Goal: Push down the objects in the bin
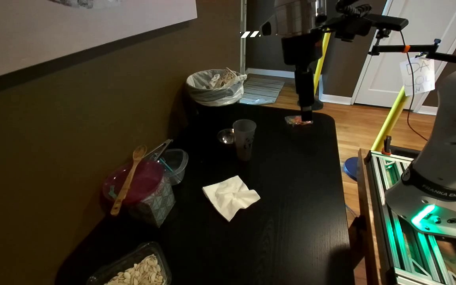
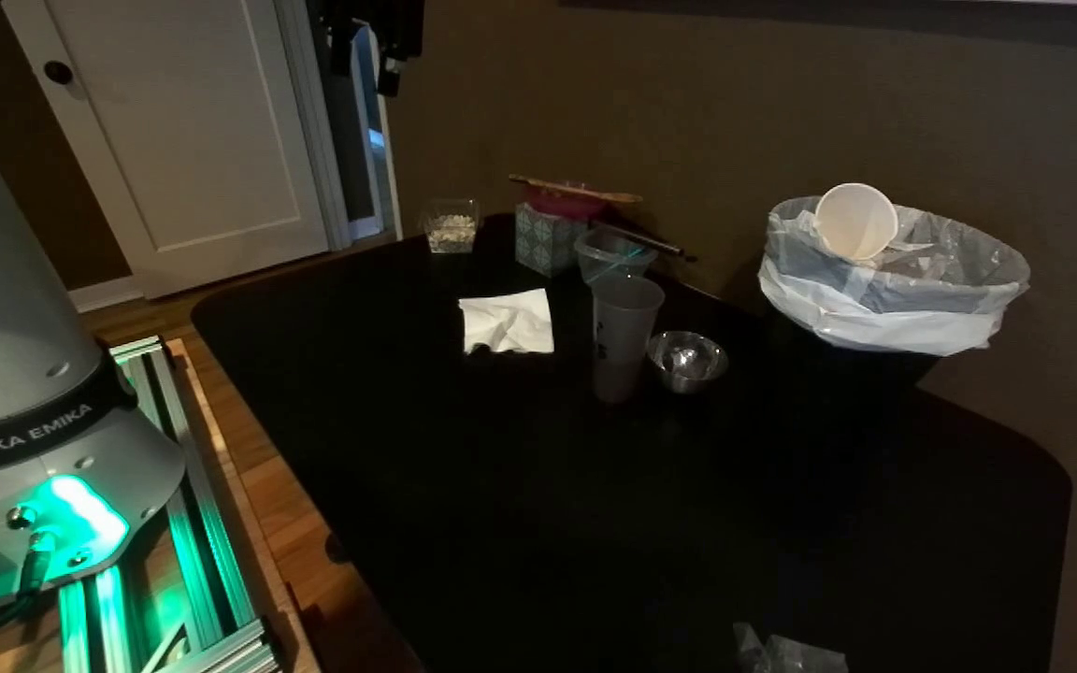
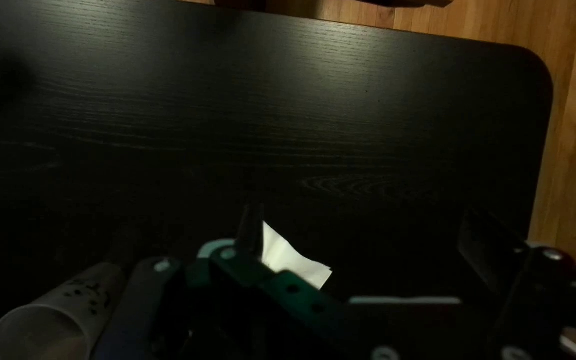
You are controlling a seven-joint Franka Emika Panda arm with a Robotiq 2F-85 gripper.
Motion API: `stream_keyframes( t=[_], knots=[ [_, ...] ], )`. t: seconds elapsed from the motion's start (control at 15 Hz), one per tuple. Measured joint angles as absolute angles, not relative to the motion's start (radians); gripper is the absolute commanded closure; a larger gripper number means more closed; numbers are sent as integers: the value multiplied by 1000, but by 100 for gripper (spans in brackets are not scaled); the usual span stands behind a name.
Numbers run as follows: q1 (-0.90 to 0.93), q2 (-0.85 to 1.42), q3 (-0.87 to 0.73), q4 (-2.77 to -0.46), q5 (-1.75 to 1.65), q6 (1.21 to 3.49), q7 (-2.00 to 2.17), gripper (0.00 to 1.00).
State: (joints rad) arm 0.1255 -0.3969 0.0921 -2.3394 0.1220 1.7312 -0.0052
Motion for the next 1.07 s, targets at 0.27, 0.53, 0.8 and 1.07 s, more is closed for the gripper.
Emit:
stream_keyframes(
  t=[0.27,0.53,0.8,1.07],
  knots=[
    [46,-325,43,-2235,96,1732,16,0],
    [-44,-195,-21,-2074,35,1755,62,0],
    [-96,-39,-66,-1923,2,1829,153,0],
    [-113,93,-99,-1797,-99,1925,192,0]
  ],
)
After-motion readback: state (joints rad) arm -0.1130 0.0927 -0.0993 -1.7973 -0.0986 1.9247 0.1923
